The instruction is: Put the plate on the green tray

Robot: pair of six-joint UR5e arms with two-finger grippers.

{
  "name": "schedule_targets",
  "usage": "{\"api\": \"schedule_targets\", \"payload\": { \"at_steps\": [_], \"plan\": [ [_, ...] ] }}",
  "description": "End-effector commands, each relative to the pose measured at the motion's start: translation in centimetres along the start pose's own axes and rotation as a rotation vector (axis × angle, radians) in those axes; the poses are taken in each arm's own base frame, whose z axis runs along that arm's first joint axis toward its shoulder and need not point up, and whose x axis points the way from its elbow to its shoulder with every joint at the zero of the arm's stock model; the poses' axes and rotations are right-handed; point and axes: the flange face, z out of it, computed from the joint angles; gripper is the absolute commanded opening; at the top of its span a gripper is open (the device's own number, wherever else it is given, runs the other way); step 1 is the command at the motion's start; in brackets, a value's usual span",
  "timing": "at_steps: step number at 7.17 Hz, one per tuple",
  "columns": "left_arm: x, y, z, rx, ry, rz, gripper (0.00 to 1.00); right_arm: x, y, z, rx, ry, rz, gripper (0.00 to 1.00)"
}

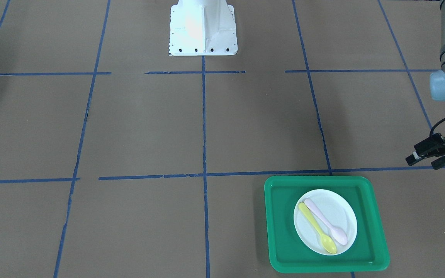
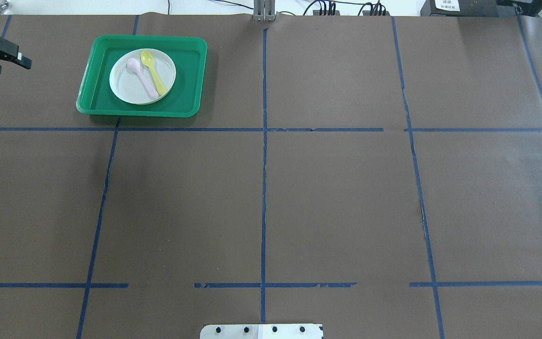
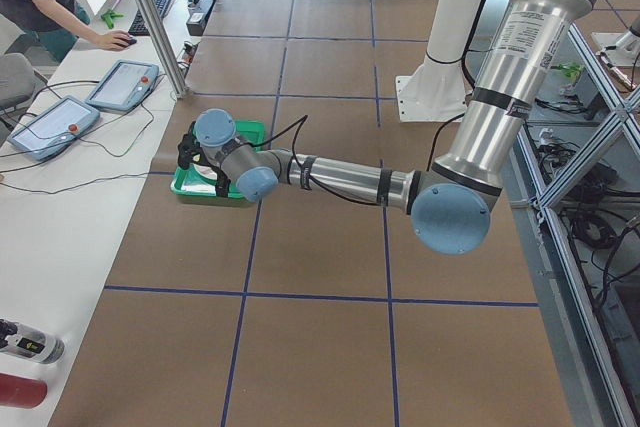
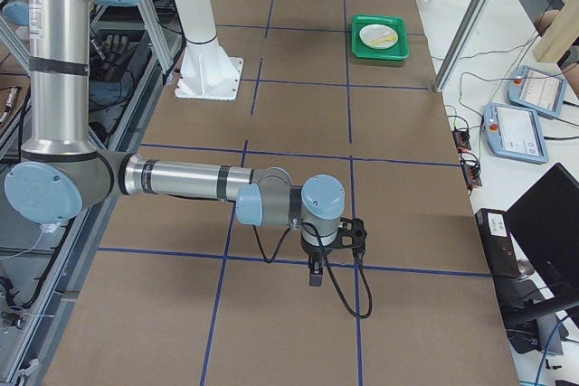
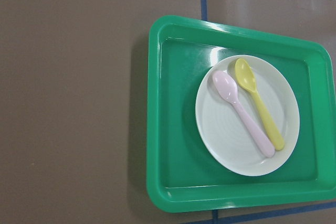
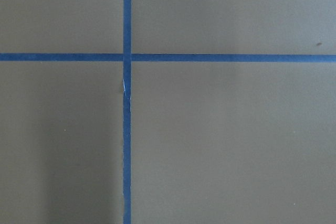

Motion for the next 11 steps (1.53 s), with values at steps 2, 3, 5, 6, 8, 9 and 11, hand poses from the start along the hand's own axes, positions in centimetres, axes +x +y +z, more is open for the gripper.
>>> {"api": "schedule_targets", "payload": {
  "at_steps": [2,3,5,6,8,9,11],
  "plan": [
    [-7.6,2.3,-1.5,-0.040,-0.190,0.229,1.00,0.0,0.0,0.0,0.000,0.000,0.000,1.00],
    [-11.0,3.5,-2.5,-0.081,-0.260,0.282,1.00,0.0,0.0,0.0,0.000,0.000,0.000,1.00],
    [-14.5,6.0,-3.3,-0.106,-0.295,0.327,1.00,0.0,0.0,0.0,-0.001,0.000,0.001,1.00],
    [-15.7,7.6,-3.4,-0.119,-0.318,0.330,1.00,0.0,0.0,0.0,0.000,0.000,0.000,1.00],
    [-18.8,8.6,-9.1,-0.139,-0.363,0.141,1.00,0.0,0.0,0.0,-0.001,0.000,0.001,1.00],
    [-17.4,8.8,-10.2,-0.179,-0.364,0.140,1.00,0.0,0.0,0.0,-0.001,0.000,0.001,1.00],
    [-20.6,12.6,-11.4,-0.214,-0.346,0.042,1.00,0.0,0.0,0.0,0.000,0.000,0.000,1.00]
  ]
}}
